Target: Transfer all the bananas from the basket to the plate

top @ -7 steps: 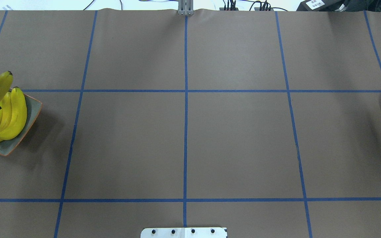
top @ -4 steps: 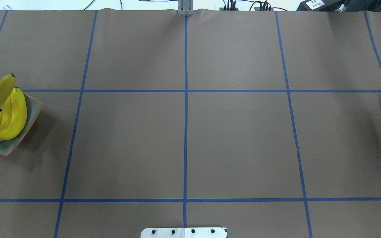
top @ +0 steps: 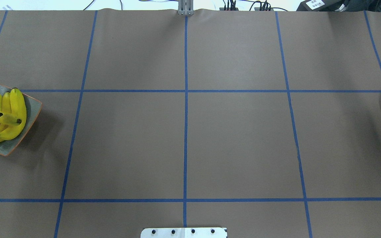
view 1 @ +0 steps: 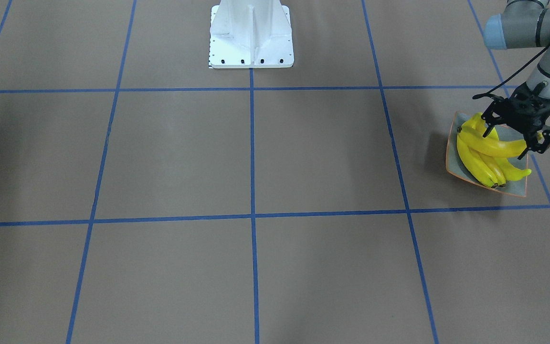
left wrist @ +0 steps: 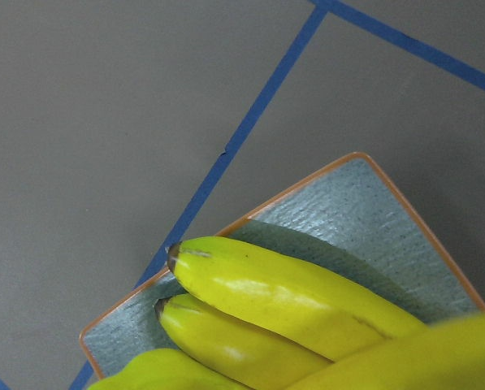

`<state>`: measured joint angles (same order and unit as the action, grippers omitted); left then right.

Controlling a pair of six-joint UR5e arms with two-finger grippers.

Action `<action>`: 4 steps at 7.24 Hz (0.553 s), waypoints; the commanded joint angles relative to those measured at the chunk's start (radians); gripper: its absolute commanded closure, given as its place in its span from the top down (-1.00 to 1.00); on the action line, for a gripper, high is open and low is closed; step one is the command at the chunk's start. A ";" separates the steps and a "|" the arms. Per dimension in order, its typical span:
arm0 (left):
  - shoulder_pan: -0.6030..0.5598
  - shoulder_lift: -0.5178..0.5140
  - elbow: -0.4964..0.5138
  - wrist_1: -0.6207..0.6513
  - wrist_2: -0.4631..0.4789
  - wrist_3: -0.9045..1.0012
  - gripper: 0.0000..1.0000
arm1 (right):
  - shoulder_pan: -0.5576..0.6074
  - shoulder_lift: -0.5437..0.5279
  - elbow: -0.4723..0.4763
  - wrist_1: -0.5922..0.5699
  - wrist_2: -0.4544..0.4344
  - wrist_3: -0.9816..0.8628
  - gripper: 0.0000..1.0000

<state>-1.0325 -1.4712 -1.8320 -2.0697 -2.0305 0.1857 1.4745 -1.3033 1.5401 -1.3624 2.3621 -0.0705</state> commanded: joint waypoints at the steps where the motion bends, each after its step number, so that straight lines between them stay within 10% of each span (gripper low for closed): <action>1: -0.004 -0.004 -0.004 0.006 -0.074 0.000 0.98 | 0.001 -0.001 0.000 -0.001 -0.001 0.000 1.00; 4: -0.135 -0.039 -0.009 0.113 -0.154 -0.009 0.98 | 0.026 -0.007 -0.005 -0.010 -0.006 0.009 1.00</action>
<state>-1.0870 -1.4863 -1.8396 -2.0267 -2.1393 0.1790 1.4838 -1.3056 1.5377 -1.3673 2.3577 -0.0690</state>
